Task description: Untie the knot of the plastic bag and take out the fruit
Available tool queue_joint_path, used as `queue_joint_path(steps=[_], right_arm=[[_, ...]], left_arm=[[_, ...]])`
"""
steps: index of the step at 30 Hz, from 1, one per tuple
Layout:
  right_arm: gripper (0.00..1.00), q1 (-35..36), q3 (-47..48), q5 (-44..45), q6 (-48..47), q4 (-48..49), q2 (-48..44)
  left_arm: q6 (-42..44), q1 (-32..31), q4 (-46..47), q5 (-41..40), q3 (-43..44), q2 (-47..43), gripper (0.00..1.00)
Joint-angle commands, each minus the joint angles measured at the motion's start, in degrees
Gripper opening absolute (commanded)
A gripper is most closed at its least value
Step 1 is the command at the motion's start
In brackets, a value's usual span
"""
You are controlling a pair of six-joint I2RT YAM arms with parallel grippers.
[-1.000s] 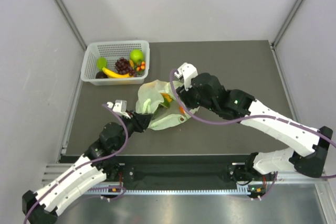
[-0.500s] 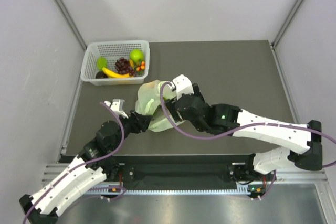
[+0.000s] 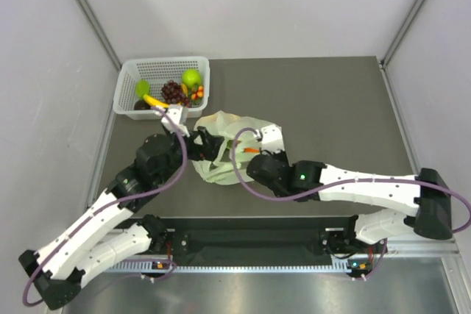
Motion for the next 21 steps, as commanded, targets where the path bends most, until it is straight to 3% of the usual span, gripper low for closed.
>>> queue_joint_path(steps=[1, 6, 12, 21], right_arm=[[0.01, -0.09, -5.60, 2.58, 8.34, -0.83, -8.68], [0.01, -0.18, -15.35, 0.56, 15.02, -0.92, -18.78], [0.03, -0.36, -22.66, -0.59, 17.93, -0.57, -27.93], [0.06, -1.50, -23.20, -1.29, 15.56, -0.30, -30.84]], left_arm=[[6.44, -0.13, -1.52, 5.16, 5.74, 6.83, 0.94], [12.06, -0.13, -3.36, 10.70, 12.33, 18.95, 0.93], [17.43, -0.74, -7.66, 14.91, 17.35, 25.83, 0.93], [24.47, -4.78, -9.42, 13.70, 18.67, 30.31, 0.94]])
